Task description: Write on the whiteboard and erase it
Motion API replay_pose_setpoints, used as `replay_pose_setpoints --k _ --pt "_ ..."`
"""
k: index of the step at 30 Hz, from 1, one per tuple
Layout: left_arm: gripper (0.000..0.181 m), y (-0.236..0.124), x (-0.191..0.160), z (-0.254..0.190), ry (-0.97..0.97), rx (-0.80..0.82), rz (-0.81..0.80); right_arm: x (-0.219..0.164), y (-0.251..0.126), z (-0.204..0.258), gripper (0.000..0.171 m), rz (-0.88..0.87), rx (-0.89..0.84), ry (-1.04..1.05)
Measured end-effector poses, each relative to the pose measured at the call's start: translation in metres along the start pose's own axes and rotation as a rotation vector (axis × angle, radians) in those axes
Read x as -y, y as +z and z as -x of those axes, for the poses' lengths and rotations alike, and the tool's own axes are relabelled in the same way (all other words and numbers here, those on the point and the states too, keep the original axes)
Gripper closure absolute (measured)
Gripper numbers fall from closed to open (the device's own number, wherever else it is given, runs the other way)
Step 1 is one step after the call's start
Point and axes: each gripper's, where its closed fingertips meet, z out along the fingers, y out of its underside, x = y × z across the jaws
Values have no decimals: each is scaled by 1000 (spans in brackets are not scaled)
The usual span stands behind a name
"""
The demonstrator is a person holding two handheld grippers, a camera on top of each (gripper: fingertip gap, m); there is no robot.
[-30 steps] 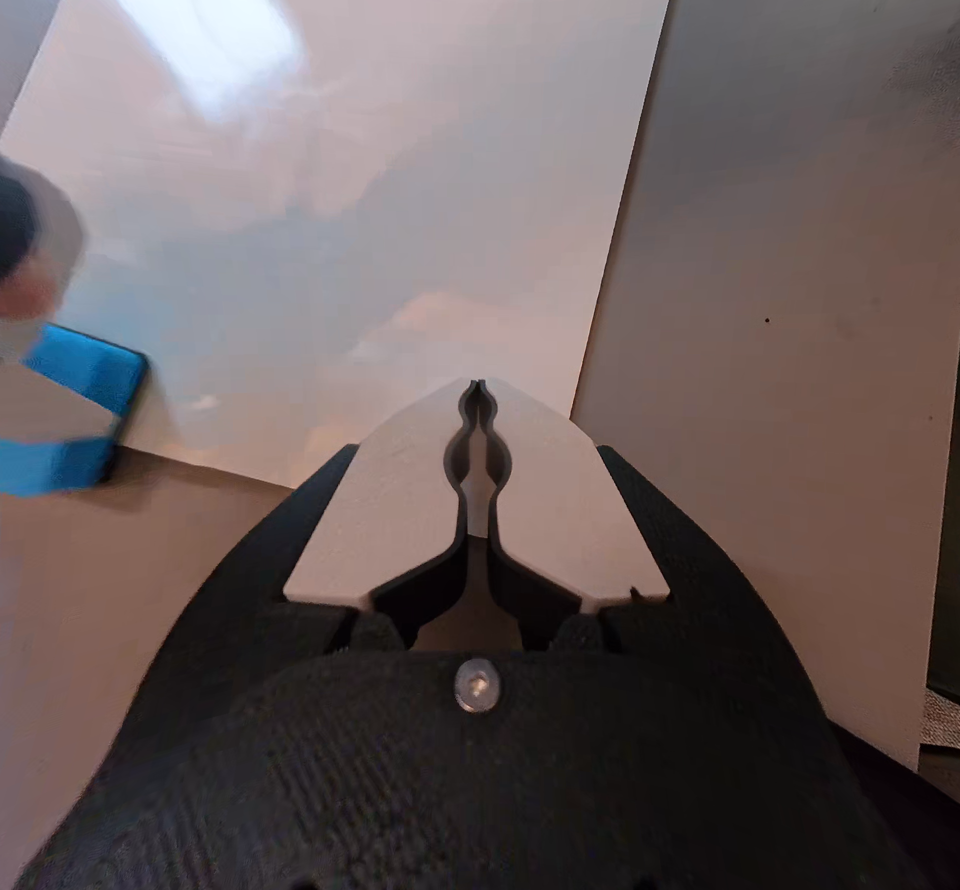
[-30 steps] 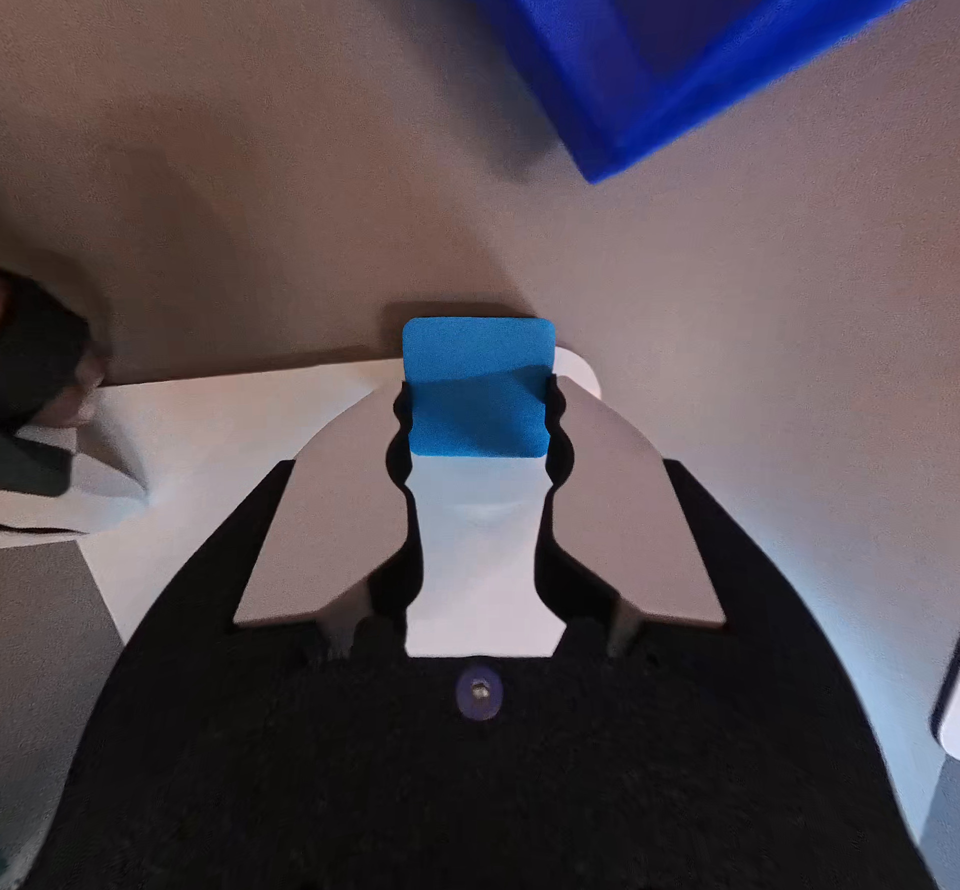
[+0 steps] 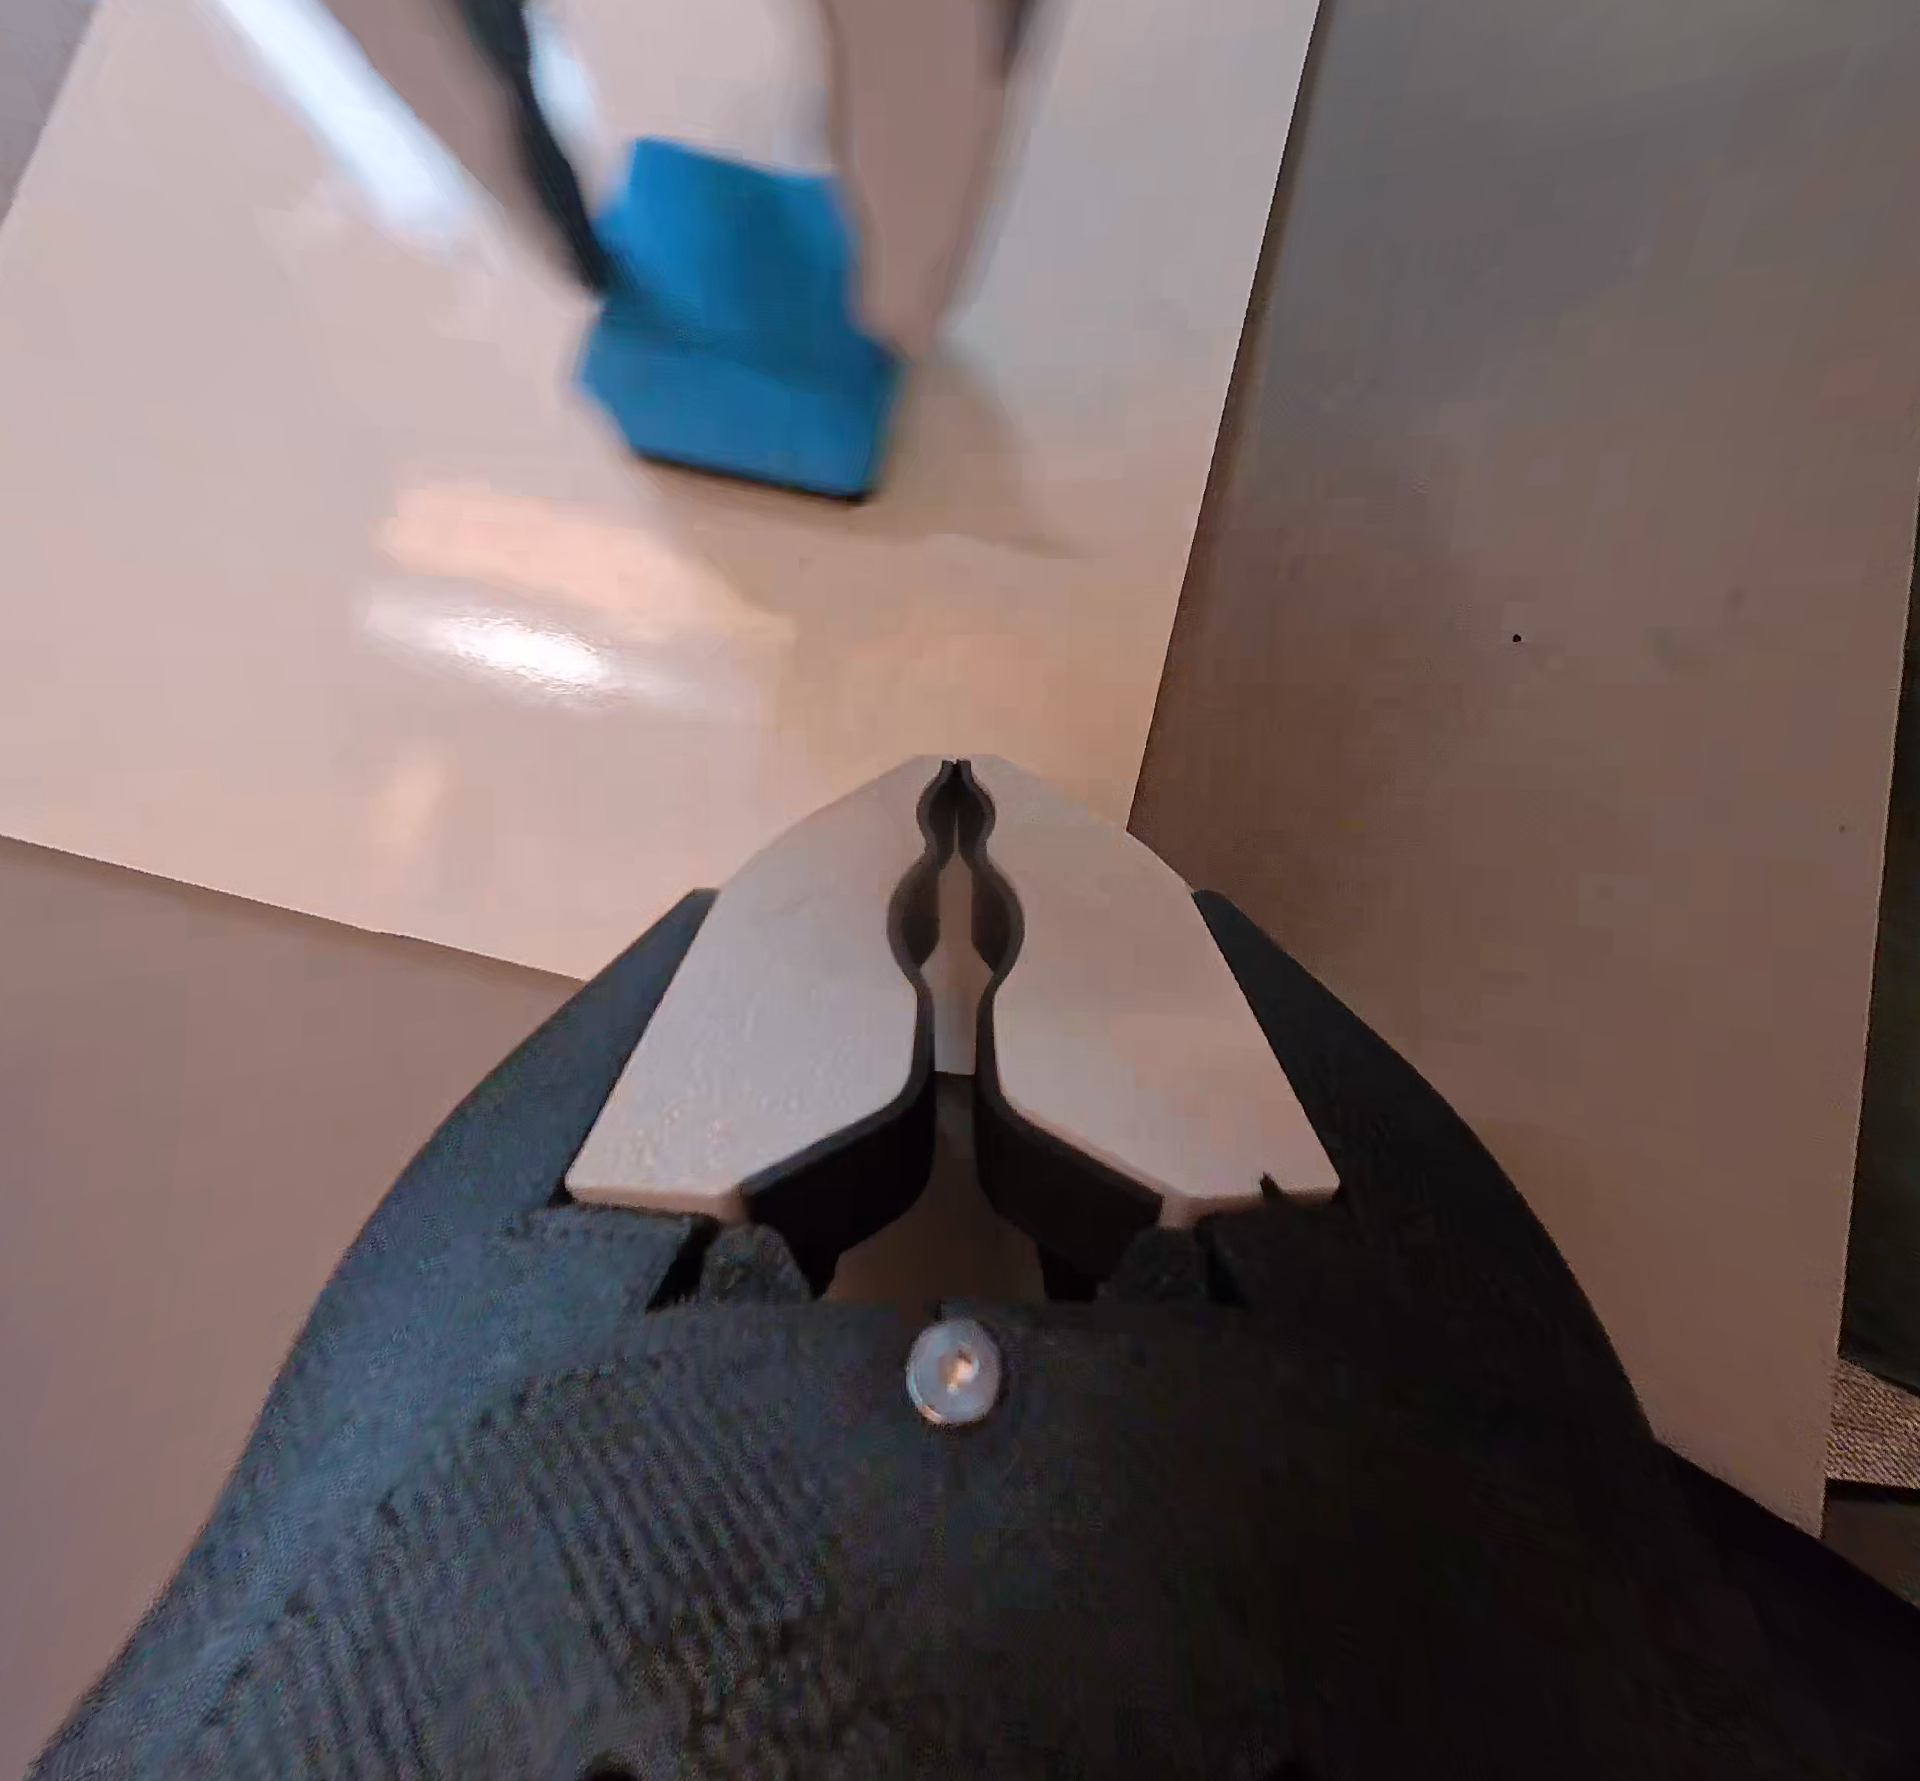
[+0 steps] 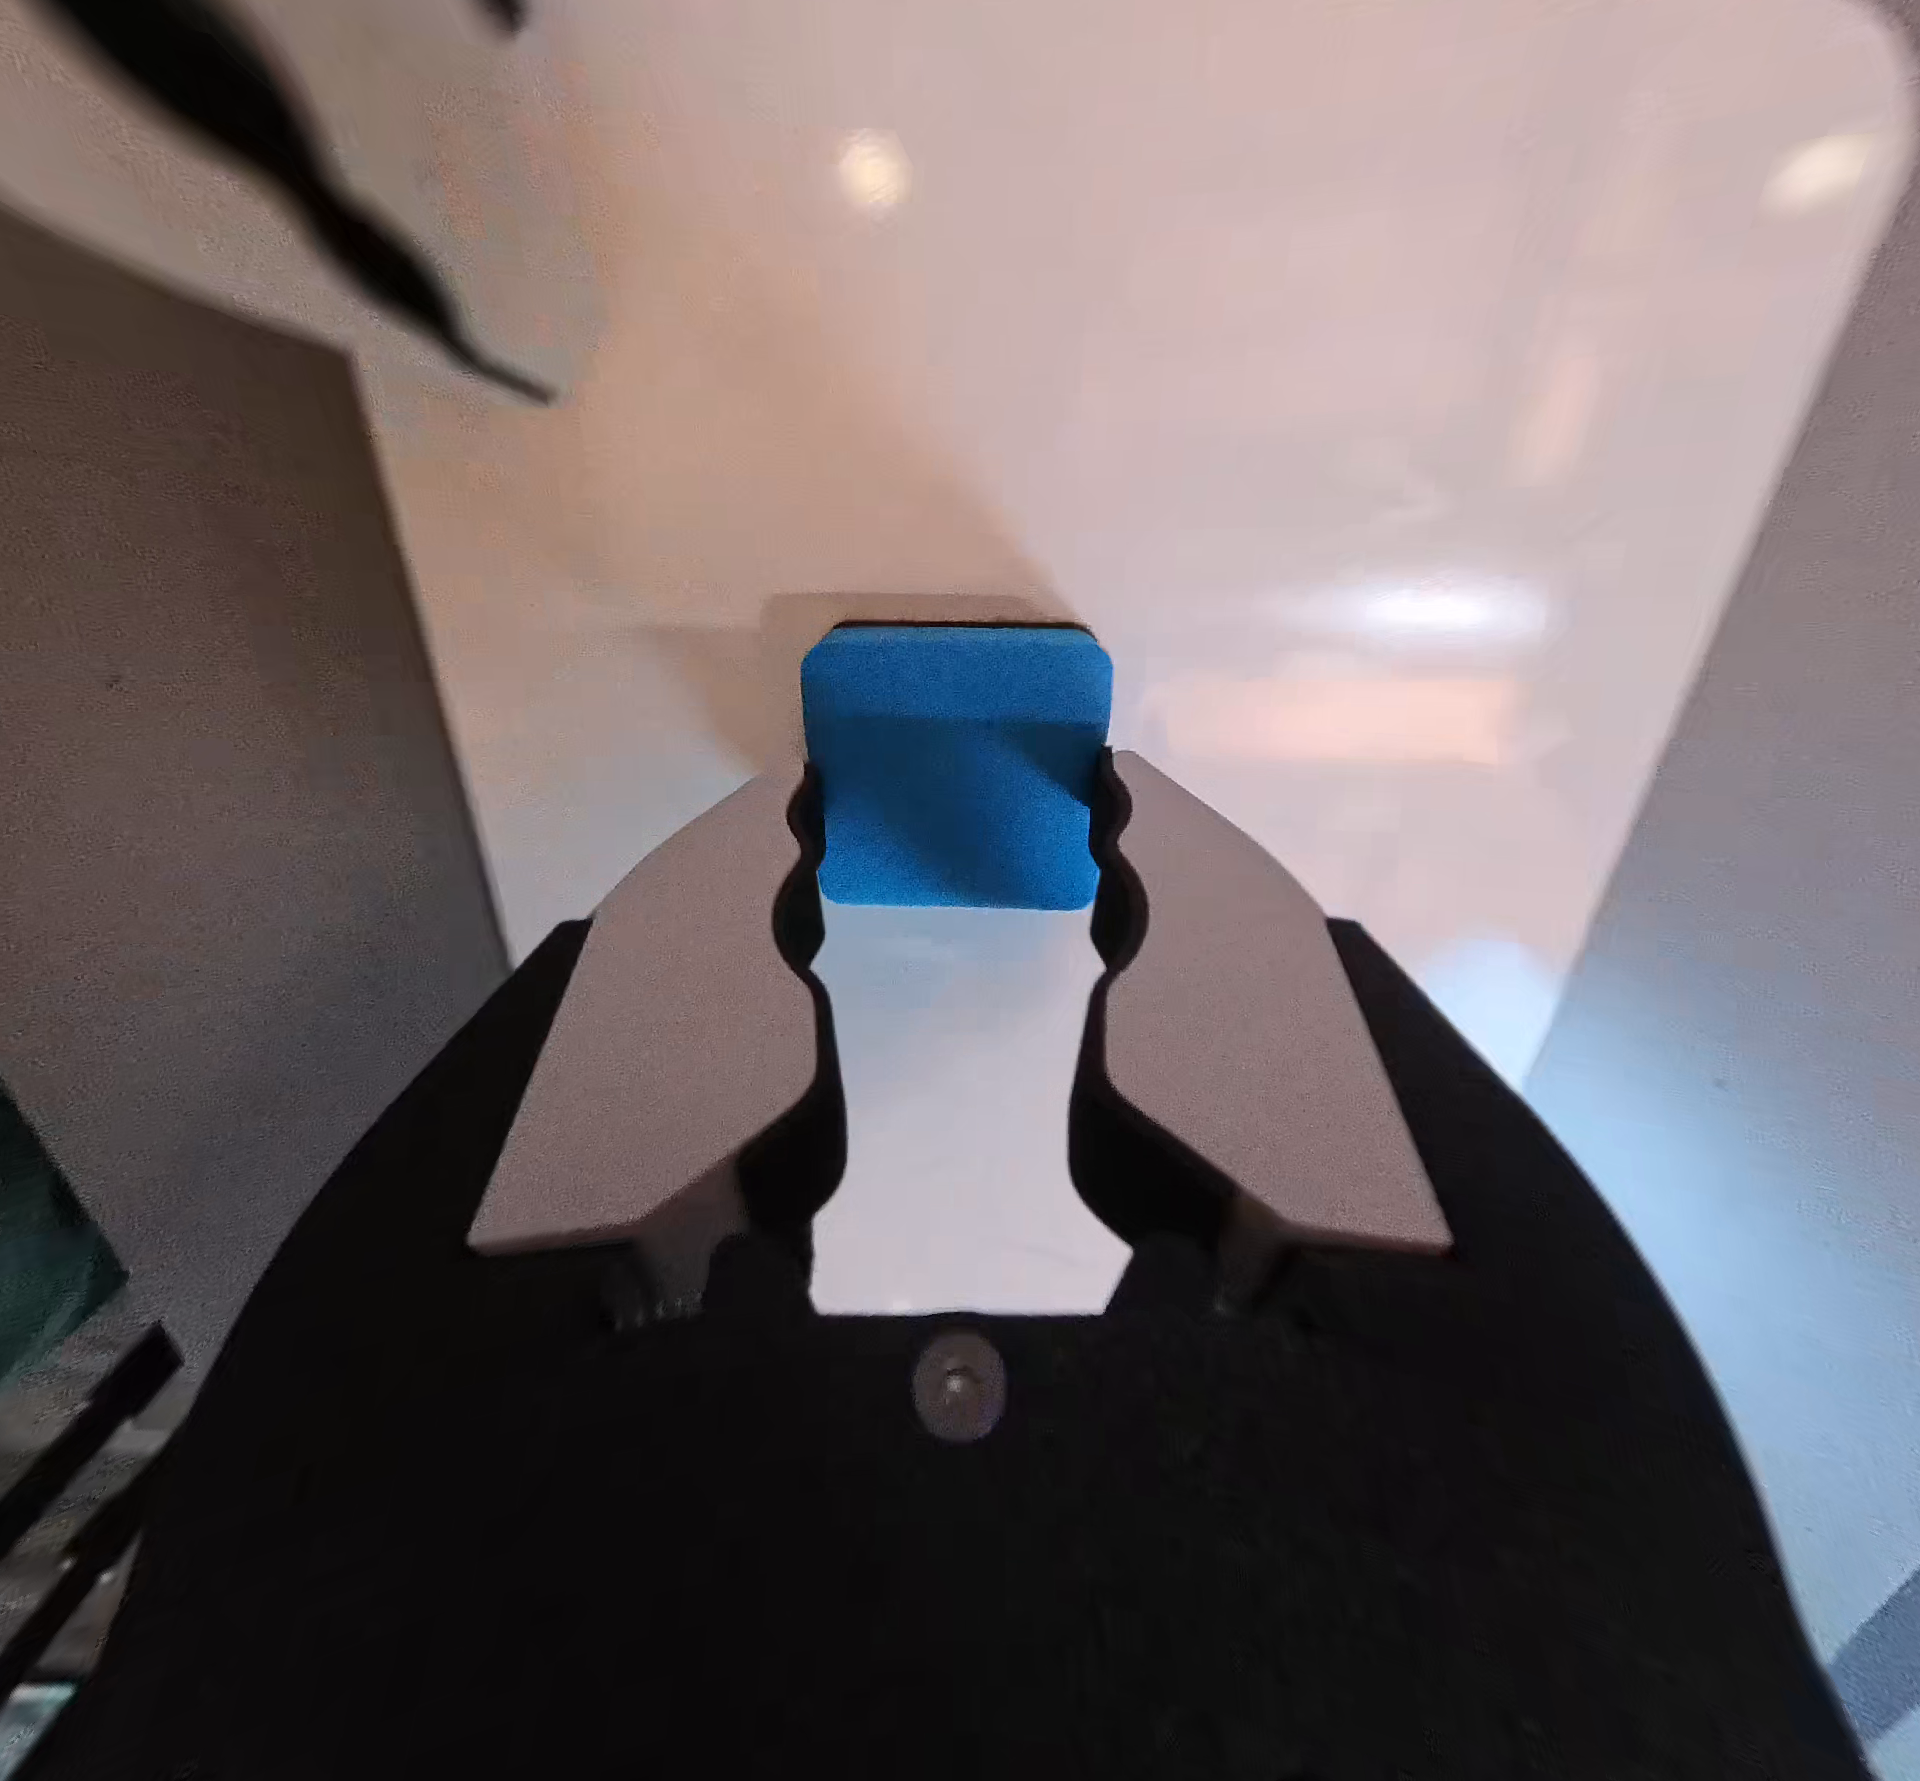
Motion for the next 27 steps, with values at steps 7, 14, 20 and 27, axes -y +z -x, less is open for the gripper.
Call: replay_pose_setpoints --k 7,14,20,27 --pt "181 1 1 -2 2 -1 -1 -38 -8 -65 121 -31 -134 194" --pt "181 5 0 -8 -3 3 -1 -8 -2 -19 121 -47 -26 74" --pt "181 3 -1 -25 2 7 2 -112 -18 -69 121 10 -85 346" --pt "181 4 0 -35 -14 6 3 -130 -18 24 121 4 -14 255"
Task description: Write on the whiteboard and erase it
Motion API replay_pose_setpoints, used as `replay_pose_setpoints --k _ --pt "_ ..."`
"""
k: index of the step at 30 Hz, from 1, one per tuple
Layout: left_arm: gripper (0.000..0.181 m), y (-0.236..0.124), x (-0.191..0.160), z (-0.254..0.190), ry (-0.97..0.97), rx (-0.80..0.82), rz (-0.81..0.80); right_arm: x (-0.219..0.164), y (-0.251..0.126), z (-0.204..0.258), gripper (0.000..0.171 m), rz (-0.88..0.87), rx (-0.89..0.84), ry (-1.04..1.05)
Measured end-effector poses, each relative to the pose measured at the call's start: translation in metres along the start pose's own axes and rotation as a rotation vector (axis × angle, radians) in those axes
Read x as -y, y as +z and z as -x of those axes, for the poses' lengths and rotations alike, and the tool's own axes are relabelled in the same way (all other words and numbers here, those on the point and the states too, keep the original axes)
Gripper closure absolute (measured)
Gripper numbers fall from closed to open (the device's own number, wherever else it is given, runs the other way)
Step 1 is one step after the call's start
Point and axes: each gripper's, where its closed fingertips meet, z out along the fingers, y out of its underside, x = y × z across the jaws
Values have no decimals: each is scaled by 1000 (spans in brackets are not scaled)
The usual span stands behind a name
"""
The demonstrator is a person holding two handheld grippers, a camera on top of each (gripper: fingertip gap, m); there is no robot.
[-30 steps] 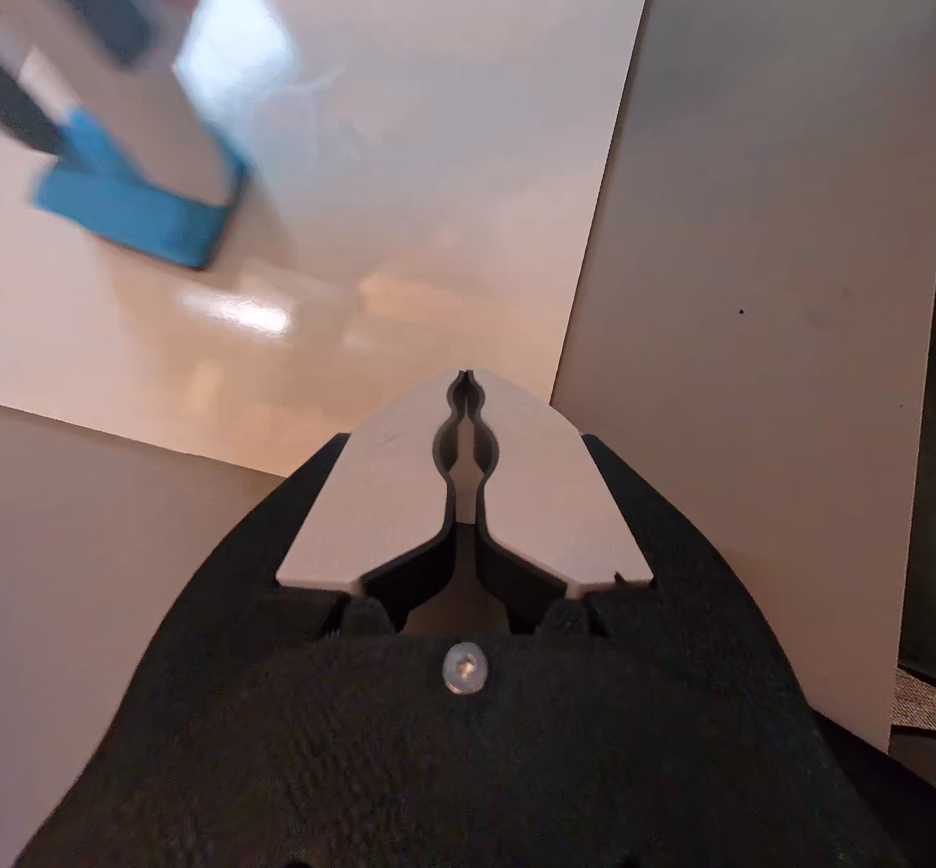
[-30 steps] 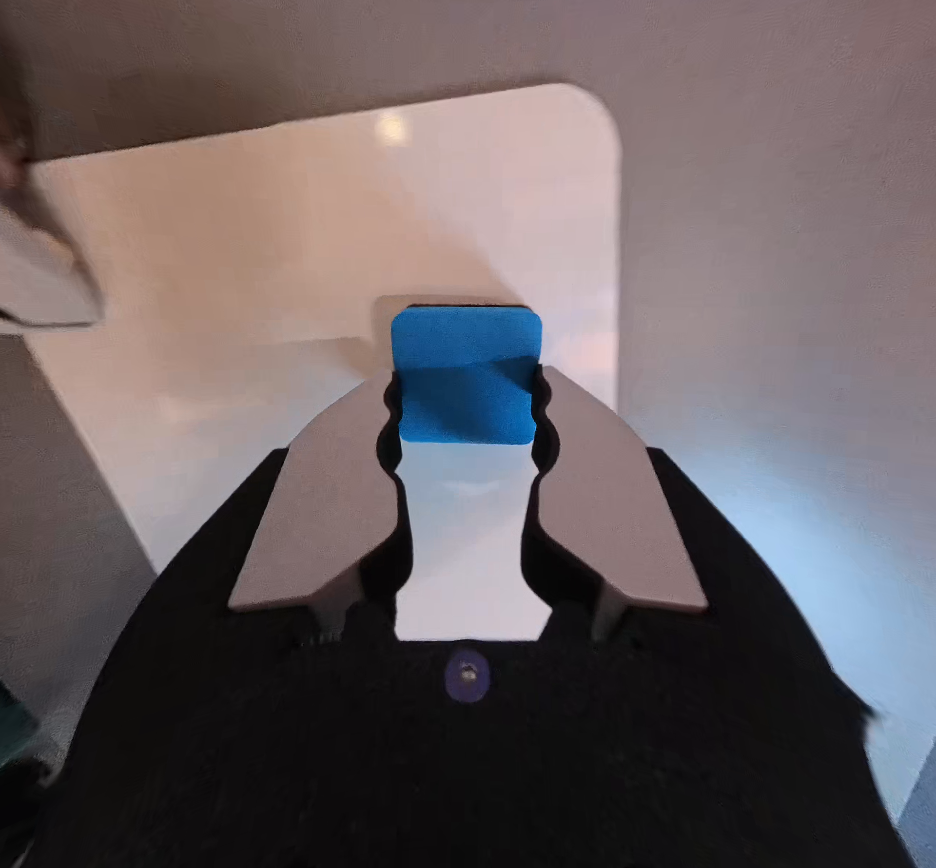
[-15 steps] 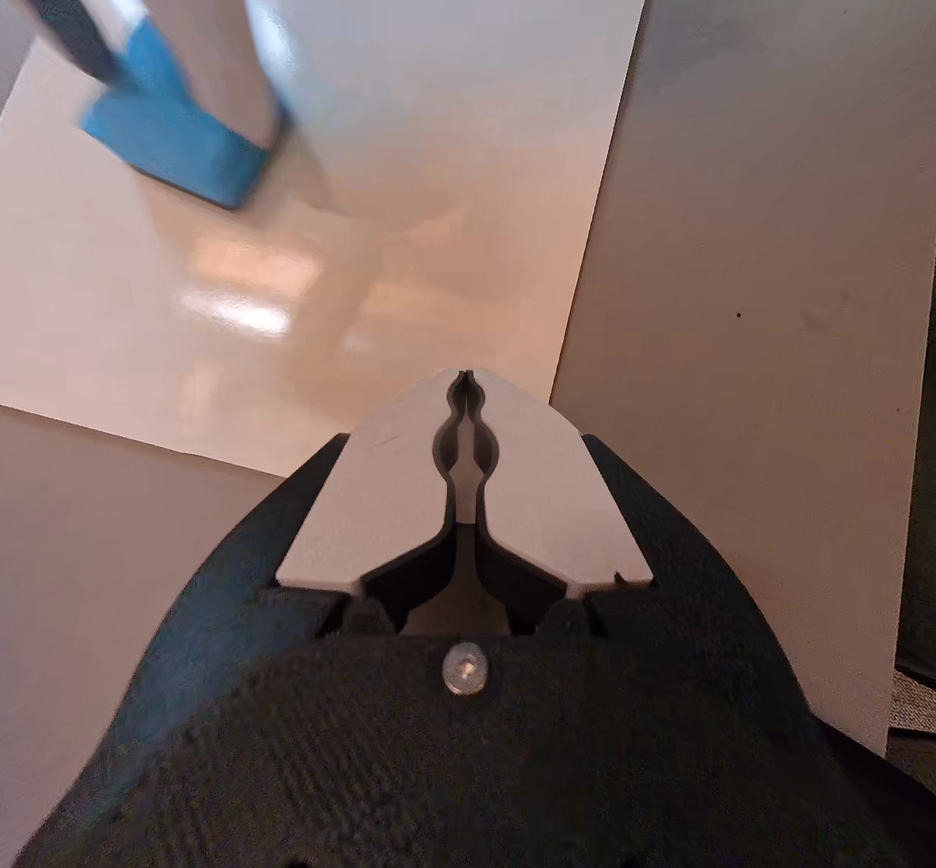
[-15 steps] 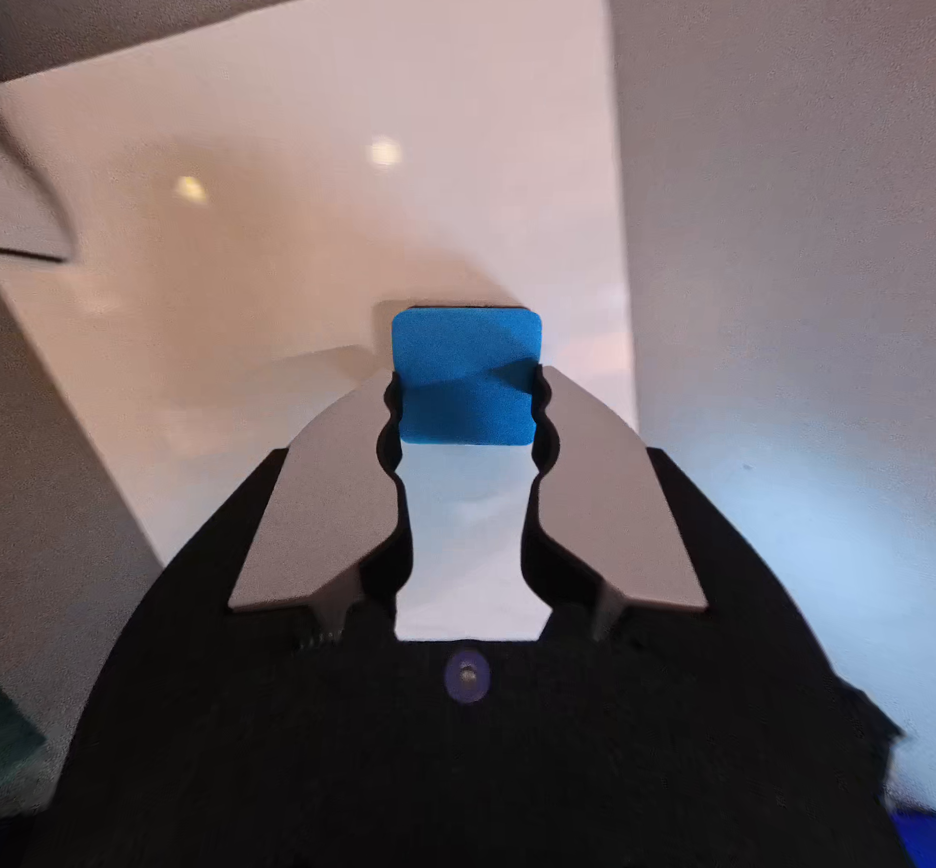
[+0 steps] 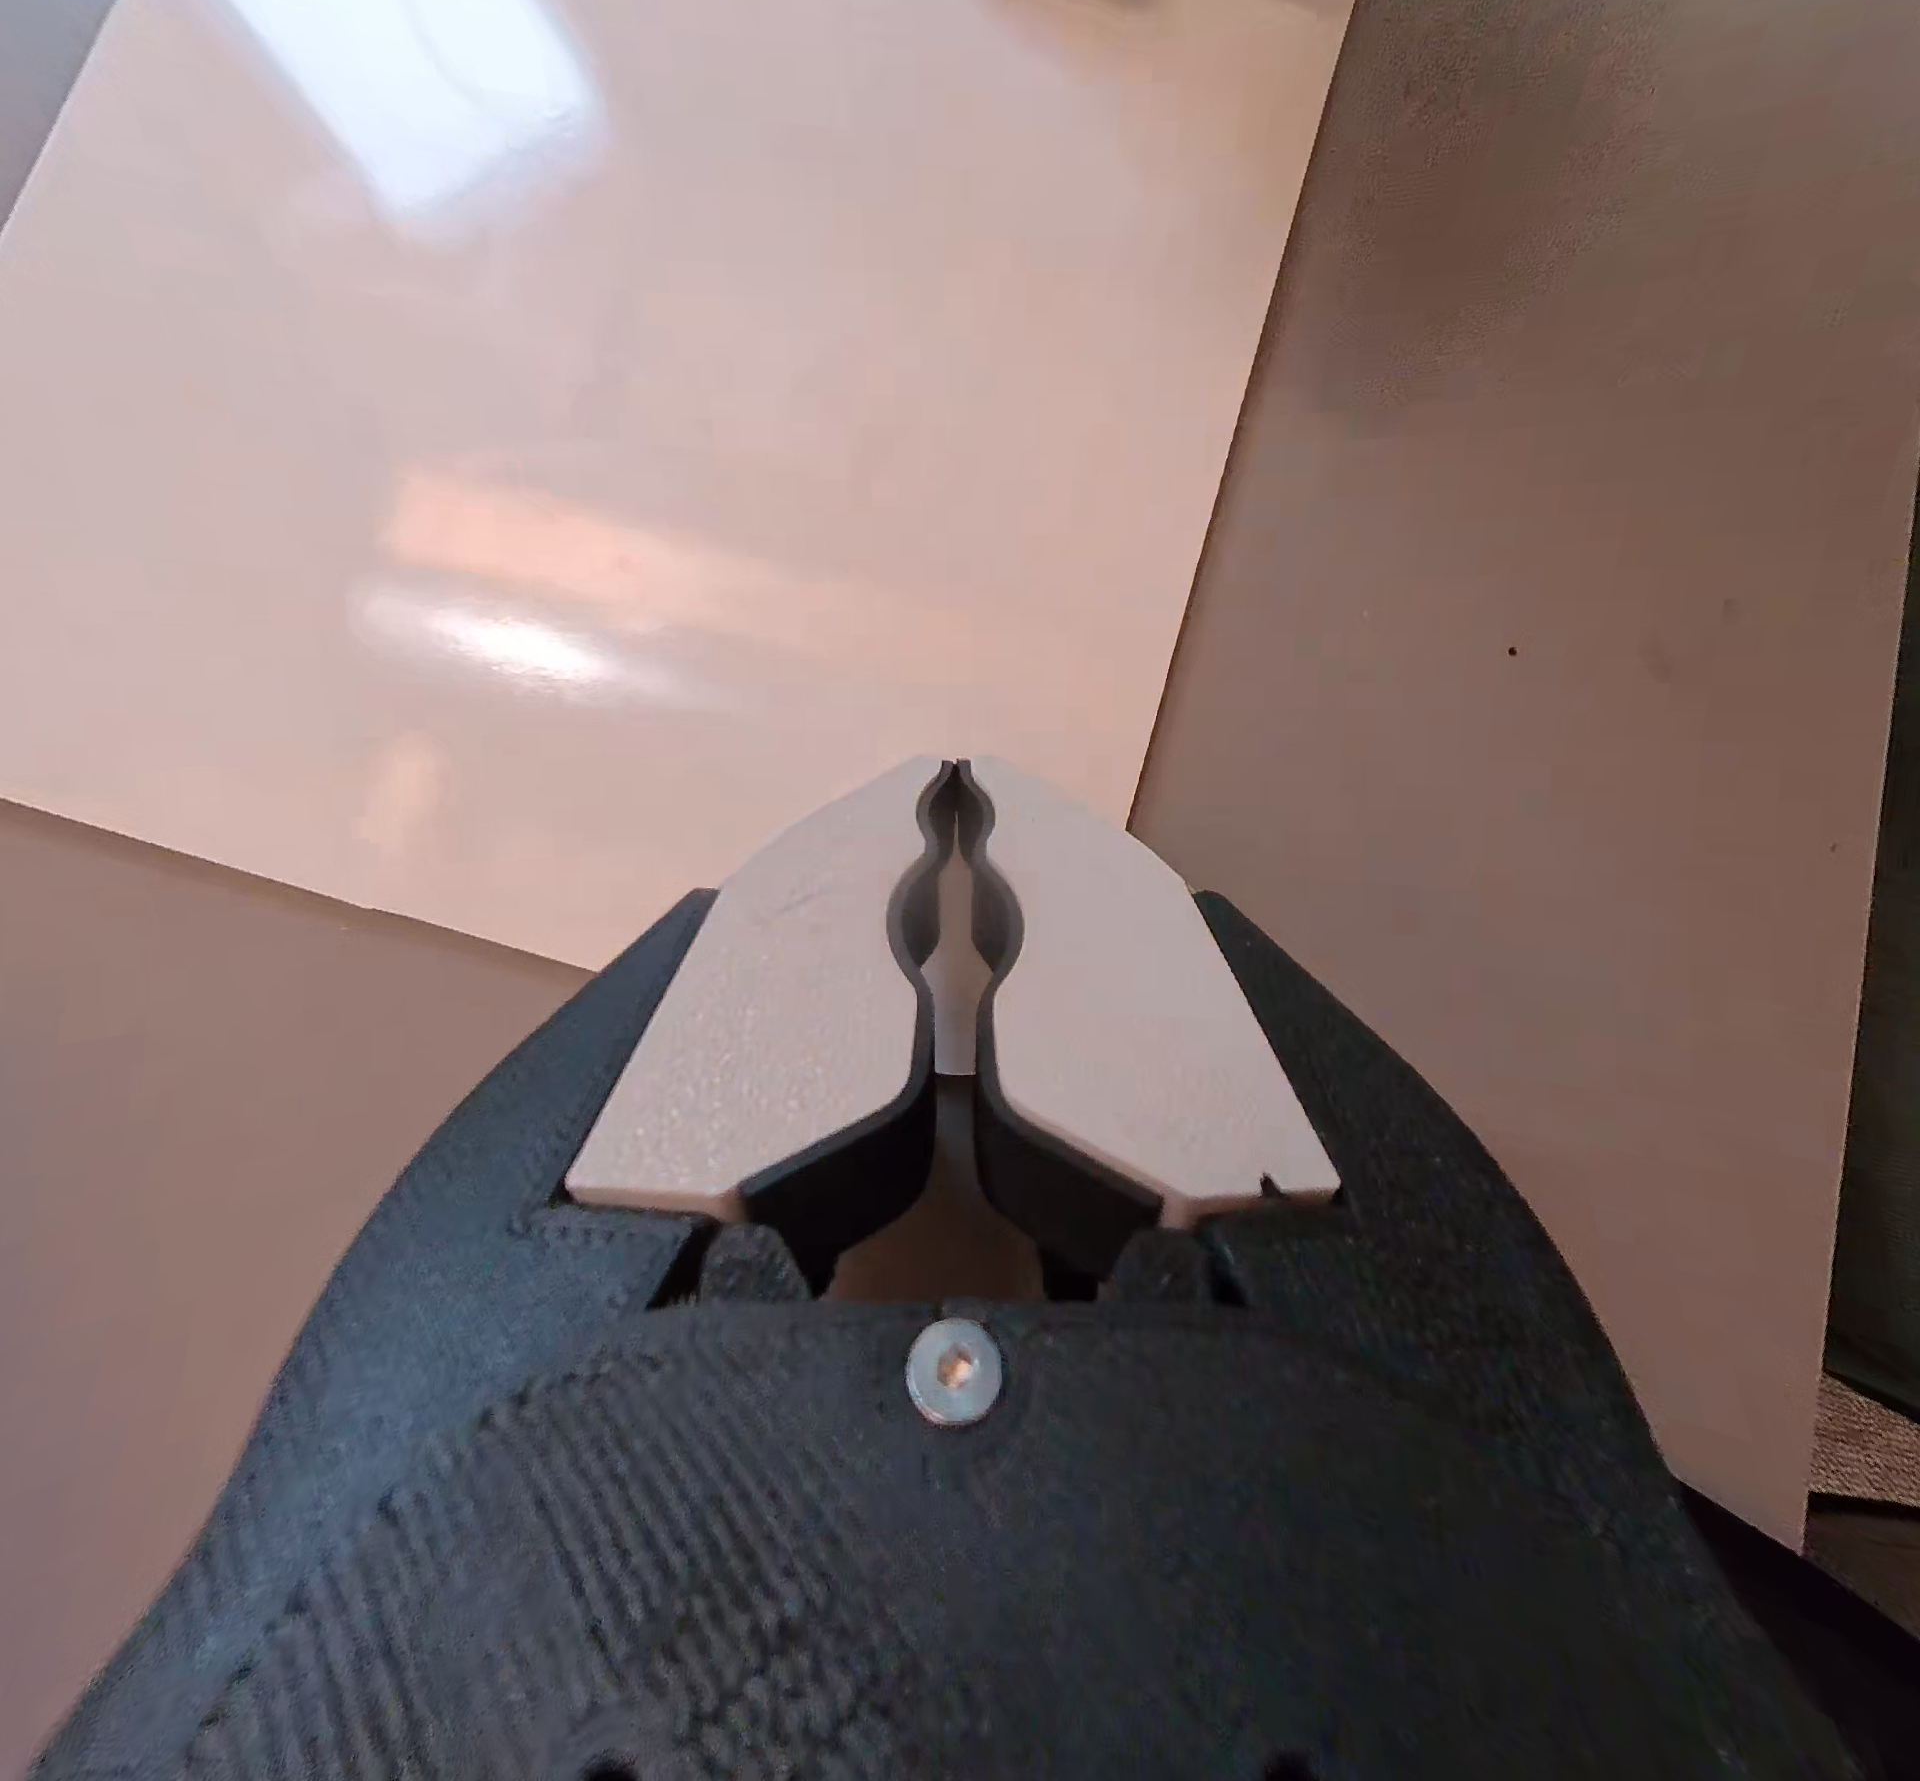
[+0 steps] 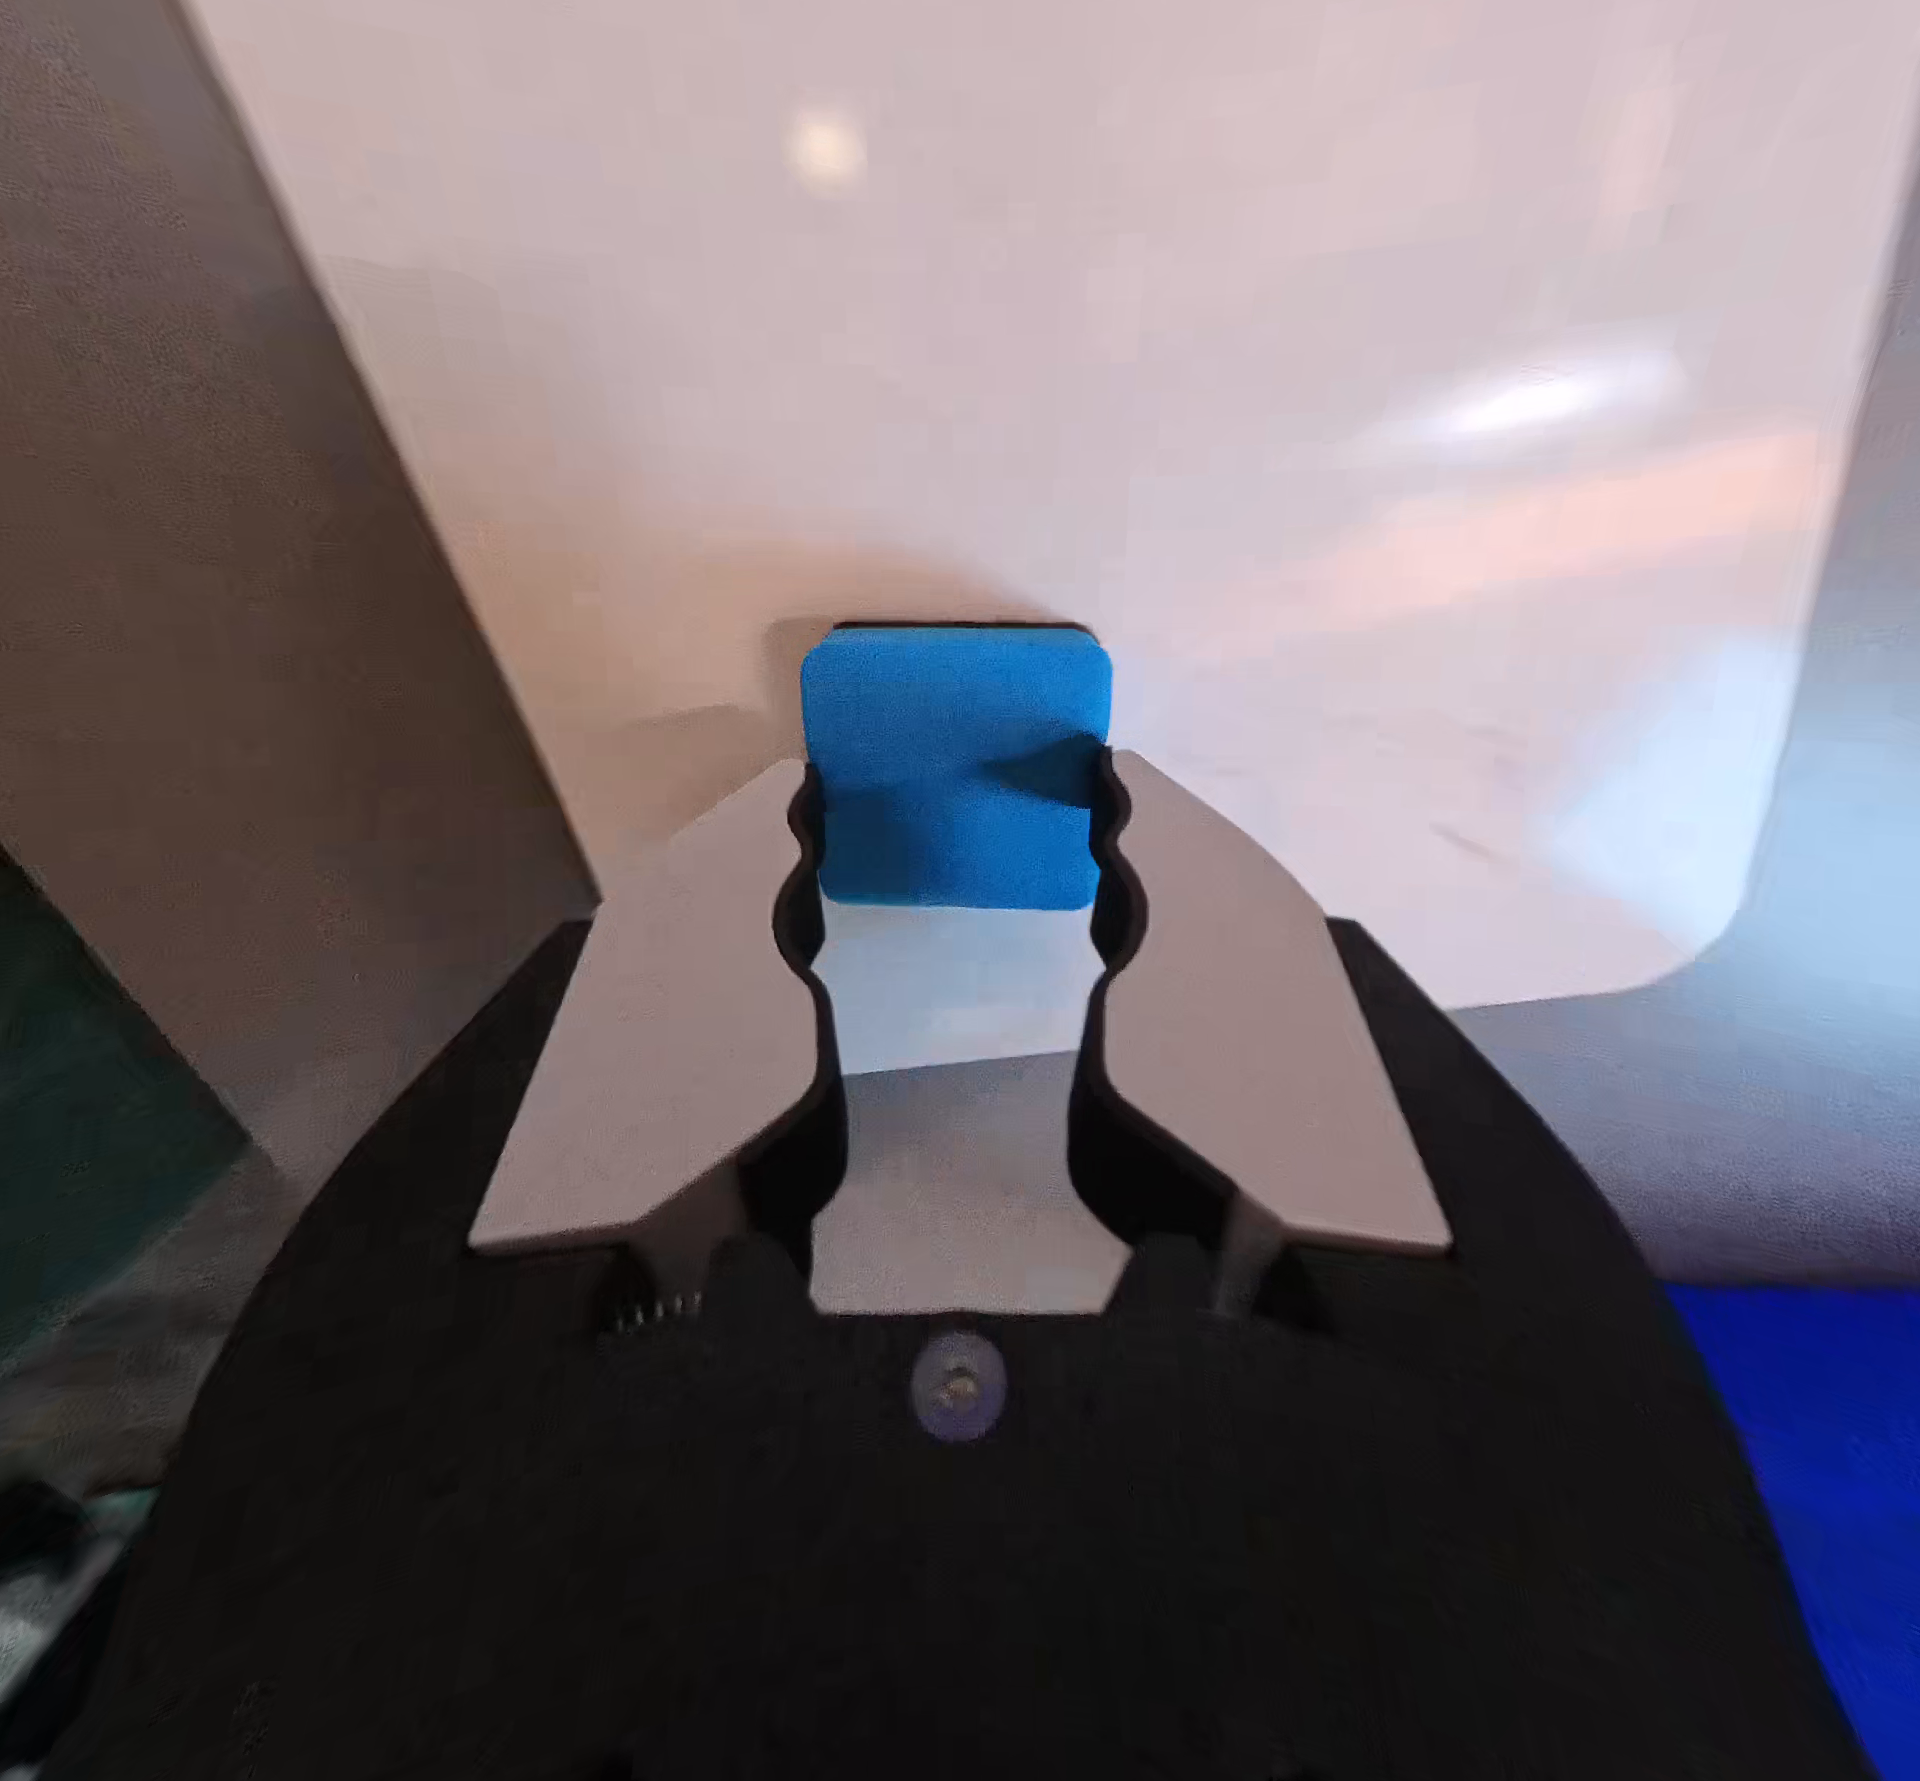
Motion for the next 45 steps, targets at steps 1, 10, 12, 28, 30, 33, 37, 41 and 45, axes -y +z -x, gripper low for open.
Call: replay_pose_setpoints --k 1,10,12,28,30,33,37,41,45 --pt "181 1 0 -1 1 0 -1 -2 1 15 121 29 -40 -69" --pt "181 -5 -7 -8 0 14 -2 0 -6 -128 121 -27 -88 265" --pt "181 -5 -5 -7 -2 12 -2 41 1 -82 121 -57 -27 111" --pt "181 -3 -4 -10 -3 17 -4 15 -1 -73 121 -24 -48 90" --pt "181 -3 -4 -10 2 19 -4 -2 -1 -21 121 18 -22 -22" --pt "181 -3 -4 -10 8 23 -3 -24 -3 8 121 42 -27 -78" --pt "181 -3 -4 -10 5 19 -5 -31 -7 -70 121 -8 -59 158" --pt "181 -3 -4 -8 -17 23 -10 0 -7 -144 121 -66 -84 280" --pt "181 -3 -4 -8 -22 21 -12 76 5 -100 121 -60 -20 34"
